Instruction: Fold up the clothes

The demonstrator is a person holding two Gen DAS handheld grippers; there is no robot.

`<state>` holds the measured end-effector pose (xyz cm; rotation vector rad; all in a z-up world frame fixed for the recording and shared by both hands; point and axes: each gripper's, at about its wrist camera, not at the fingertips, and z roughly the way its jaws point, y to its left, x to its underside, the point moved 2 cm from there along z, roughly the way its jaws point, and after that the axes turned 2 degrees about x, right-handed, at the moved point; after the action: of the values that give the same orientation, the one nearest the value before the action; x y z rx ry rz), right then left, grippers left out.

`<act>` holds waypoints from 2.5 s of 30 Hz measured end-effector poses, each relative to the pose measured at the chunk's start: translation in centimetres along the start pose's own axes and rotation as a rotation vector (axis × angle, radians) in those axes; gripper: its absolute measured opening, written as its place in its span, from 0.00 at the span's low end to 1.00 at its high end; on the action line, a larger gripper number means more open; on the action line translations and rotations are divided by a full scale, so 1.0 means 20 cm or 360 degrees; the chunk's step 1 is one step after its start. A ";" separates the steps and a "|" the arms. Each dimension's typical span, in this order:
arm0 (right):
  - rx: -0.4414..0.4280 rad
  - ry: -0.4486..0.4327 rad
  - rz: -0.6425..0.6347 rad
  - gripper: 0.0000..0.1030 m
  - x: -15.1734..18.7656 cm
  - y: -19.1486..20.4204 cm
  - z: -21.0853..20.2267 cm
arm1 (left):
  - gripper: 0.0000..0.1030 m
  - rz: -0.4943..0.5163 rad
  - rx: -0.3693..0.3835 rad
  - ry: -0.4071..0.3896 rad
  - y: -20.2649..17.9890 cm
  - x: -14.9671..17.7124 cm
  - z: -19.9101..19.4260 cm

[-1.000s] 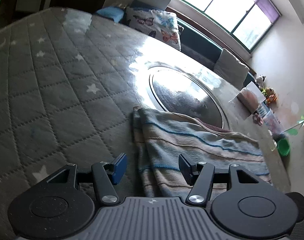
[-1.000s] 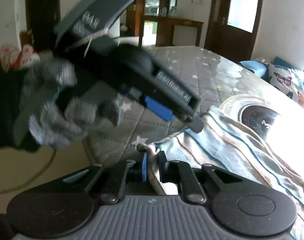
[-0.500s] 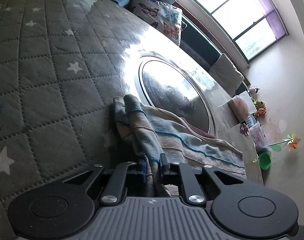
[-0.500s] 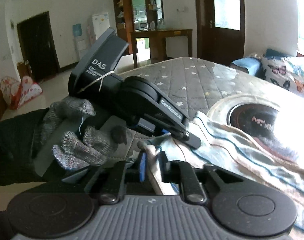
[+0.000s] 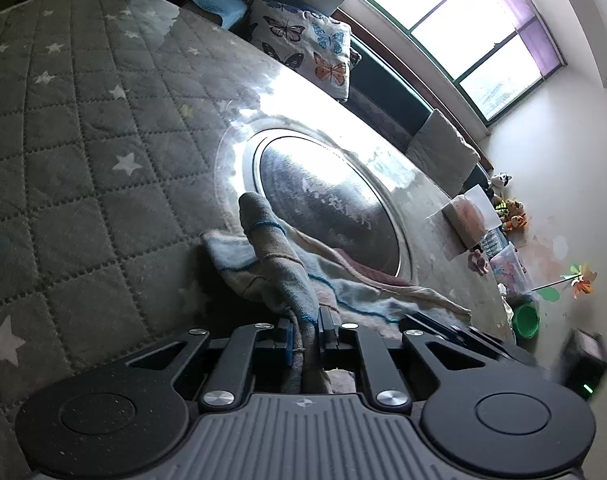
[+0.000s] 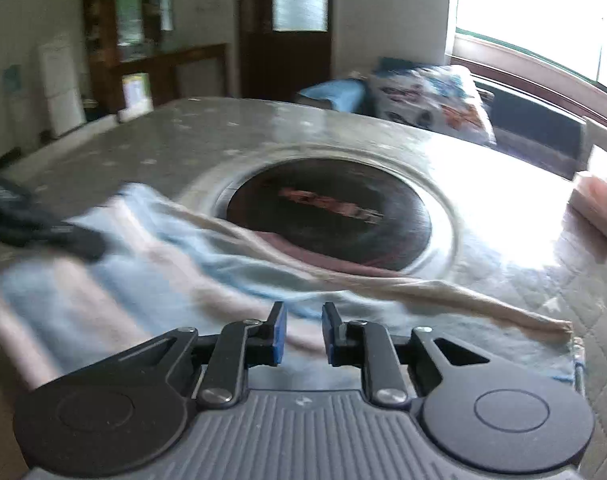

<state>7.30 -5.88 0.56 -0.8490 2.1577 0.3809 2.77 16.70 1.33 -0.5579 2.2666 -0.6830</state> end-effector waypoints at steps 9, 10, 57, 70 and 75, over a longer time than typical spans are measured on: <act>0.0249 0.0041 0.0097 0.14 -0.02 -0.20 0.21 | 0.11 0.0017 -0.0001 0.0012 -0.09 -0.04 -0.01; 0.0249 0.0041 0.0098 0.14 -0.02 -0.20 0.21 | 0.11 0.0016 -0.0004 0.0014 -0.10 -0.05 -0.01; 0.0221 -0.0065 0.0609 0.32 0.70 -0.72 -0.66 | 0.10 0.0431 -0.0212 0.0430 -1.38 0.28 0.90; 0.0208 -0.0072 0.0595 0.32 0.71 -0.70 -0.66 | 0.29 0.0445 -0.0068 0.0553 -1.42 0.37 0.96; 0.0222 -0.0055 0.0610 0.33 0.71 -0.71 -0.69 | 0.30 0.0484 0.0037 0.0558 -1.41 0.34 0.89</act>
<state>2.43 -29.69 -1.10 -0.3461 2.2825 0.4246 16.54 -14.43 4.08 -0.0771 2.5886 -0.6919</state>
